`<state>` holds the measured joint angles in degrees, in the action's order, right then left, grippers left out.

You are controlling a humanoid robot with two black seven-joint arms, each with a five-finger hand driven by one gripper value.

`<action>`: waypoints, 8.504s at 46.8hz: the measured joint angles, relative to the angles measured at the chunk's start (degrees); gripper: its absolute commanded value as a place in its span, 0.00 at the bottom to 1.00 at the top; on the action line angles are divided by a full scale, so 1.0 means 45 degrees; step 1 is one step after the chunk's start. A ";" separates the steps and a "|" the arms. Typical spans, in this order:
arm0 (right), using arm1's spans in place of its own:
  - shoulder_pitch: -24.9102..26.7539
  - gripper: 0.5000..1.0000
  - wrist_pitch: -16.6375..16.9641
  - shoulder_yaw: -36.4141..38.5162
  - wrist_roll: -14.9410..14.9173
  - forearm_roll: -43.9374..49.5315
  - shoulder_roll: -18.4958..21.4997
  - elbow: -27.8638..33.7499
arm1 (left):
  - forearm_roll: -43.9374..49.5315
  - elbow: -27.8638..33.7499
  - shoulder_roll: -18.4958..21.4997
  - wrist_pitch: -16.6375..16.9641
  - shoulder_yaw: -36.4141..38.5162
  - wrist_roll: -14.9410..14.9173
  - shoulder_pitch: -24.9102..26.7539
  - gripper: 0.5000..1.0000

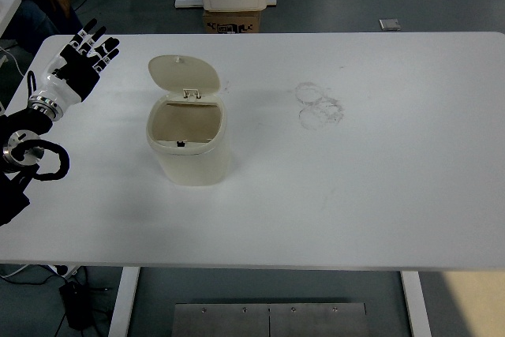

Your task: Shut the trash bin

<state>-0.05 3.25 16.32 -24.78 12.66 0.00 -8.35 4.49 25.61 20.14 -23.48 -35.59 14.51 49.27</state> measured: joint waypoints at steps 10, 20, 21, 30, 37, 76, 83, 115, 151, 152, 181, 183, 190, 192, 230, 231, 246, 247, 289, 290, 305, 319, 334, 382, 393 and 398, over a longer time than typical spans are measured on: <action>-0.0004 0.98 0.0000 -0.0004 -0.0001 0.0000 -0.0001 0.0000 | 0.0012 0.1291 0.0606 0.0072 0.0070 -0.0092 0.0183 1.00; -0.0002 0.98 0.0000 0.0001 -0.0001 0.0000 0.0000 0.0000 | 0.0019 0.2183 0.1432 0.0081 0.0149 -0.0136 0.0181 1.00; 0.0000 0.98 0.0000 -0.0001 -0.0002 0.0000 -0.0001 0.0000 | 0.0017 0.2227 0.1509 0.0080 0.0162 -0.0139 0.0194 1.00; 0.0001 0.98 -0.0001 0.0001 -0.0001 0.0000 0.0000 0.0000 | 0.0011 0.2888 0.2365 0.0100 0.0721 -0.0144 0.0564 1.00; 0.0002 0.98 -0.0005 -0.0010 0.0000 0.0000 0.0000 0.0002 | 0.0002 0.3640 0.3122 0.0103 0.1579 -0.0142 0.1053 1.00; -0.0012 0.98 -0.0001 -0.0010 0.0000 0.0000 -0.0001 -0.0001 | -0.0172 0.6895 0.5453 0.1299 0.4751 -0.2647 0.3960 1.00; -0.0004 0.98 -0.0002 0.0004 0.0000 -0.0002 0.0000 0.0000 | -0.0841 0.7611 0.5838 0.1338 0.4940 -0.3242 0.4215 1.00; -0.0011 0.98 -0.0006 -0.0011 0.0001 0.0000 -0.0001 0.0000 | -0.4449 1.0122 0.5910 0.0321 1.0648 -0.4111 0.9828 1.00; -0.0007 0.98 -0.0001 0.0002 0.0000 -0.0002 0.0000 -0.0001 | -0.5820 1.0262 0.4593 -0.0545 1.4414 -0.5030 1.3961 1.00; -0.0008 0.98 -0.0001 -0.0001 -0.0001 -0.0001 0.0000 -0.0001 | -0.5820 1.0264 0.4593 -0.0554 1.4434 -0.5056 1.3960 1.00; -0.0005 0.98 -0.0002 -0.0006 0.0000 -0.0003 0.0000 0.0000 | -0.5184 1.1183 0.4134 -0.0958 1.4490 -0.5082 1.3615 1.00; -0.0003 0.98 -0.0002 0.0000 0.0000 -0.0003 0.0000 0.0000 | -0.5179 1.1186 0.4138 -0.0987 1.4490 -0.5081 1.3574 1.00; 0.0002 0.98 -0.0002 -0.0009 0.0000 -0.0001 0.0000 0.0000 | -0.5198 1.1187 0.4165 -0.1032 1.4507 -0.5090 1.3450 1.00; 0.0003 0.98 -0.0002 -0.0010 0.0000 0.0000 0.0000 0.0000 | -0.5198 1.1270 0.4151 -0.1024 1.4508 -0.5091 1.3390 1.00; -0.0005 0.98 0.0001 -0.0007 0.0000 0.0001 0.0000 0.0000 | -0.5384 1.2006 0.4125 -0.1419 1.4553 -0.5117 1.2382 1.00; -0.0005 0.98 0.0001 -0.0007 0.0000 0.0001 0.0000 0.0000 | -0.5388 1.2007 0.4122 -0.1421 1.4571 -0.5118 1.2317 1.00; 0.0003 0.98 0.0001 -0.0009 0.0000 0.0001 0.0000 0.0000 | -0.5393 1.2021 0.4040 -0.1404 1.4610 -0.5125 1.2050 1.00; 0.0002 0.98 0.0001 -0.0006 0.0000 -0.0005 0.0000 0.0000 | -0.5394 1.2021 0.4040 -0.1404 1.4610 -0.5126 1.2053 1.00; -0.0003 0.98 -0.0003 -0.0001 0.0000 0.0000 -0.0001 0.0000 | -0.5414 1.1976 0.4054 -0.1687 1.4535 -0.5125 1.2862 1.00; -0.0004 0.98 -0.0002 0.0000 0.0000 0.0000 0.0000 0.0000 | -0.5414 1.1977 0.4055 -0.1692 1.4530 -0.5125 1.2913 1.00; -0.0008 0.98 -0.0001 -0.0009 0.0000 0.0000 0.0000 0.0000 | -0.5414 1.2005 0.4124 -0.1882 1.4682 -0.5139 1.2974 1.00; -0.0009 0.98 0.0001 -0.0008 0.0000 -0.0002 -0.0001 0.0000 | -0.5431 1.2006 0.4445 -0.2140 1.5091 -0.5141 1.2850 1.00; -0.0002 0.98 -0.0003 -0.0006 0.0000 0.0000 0.0000 0.0000 | -0.5393 1.2127 0.4532 -0.2555 1.5096 -0.5140 1.2793 1.00; -0.0006 0.98 0.0000 0.0000 -0.0001 -0.0001 0.0000 0.0000 | -0.5365 1.1336 0.5005 -0.2370 1.4264 -0.5129 1.3581 1.00; 0.0002 0.98 -0.0001 -0.0012 -0.0001 0.0001 0.0000 0.0001 | -0.5177 1.0392 0.5249 -0.0082 1.2836 -0.4973 1.2707 1.00; 0.0000 0.98 -0.0003 -0.0008 -0.0003 0.0001 0.0000 0.0000 | -0.4840 1.0041 0.5350 0.0260 1.2152 -0.4944 1.2280 1.00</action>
<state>-0.05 3.24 16.28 -24.80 12.66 0.00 -8.35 -17.29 70.79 44.21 -22.31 19.10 -7.73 104.53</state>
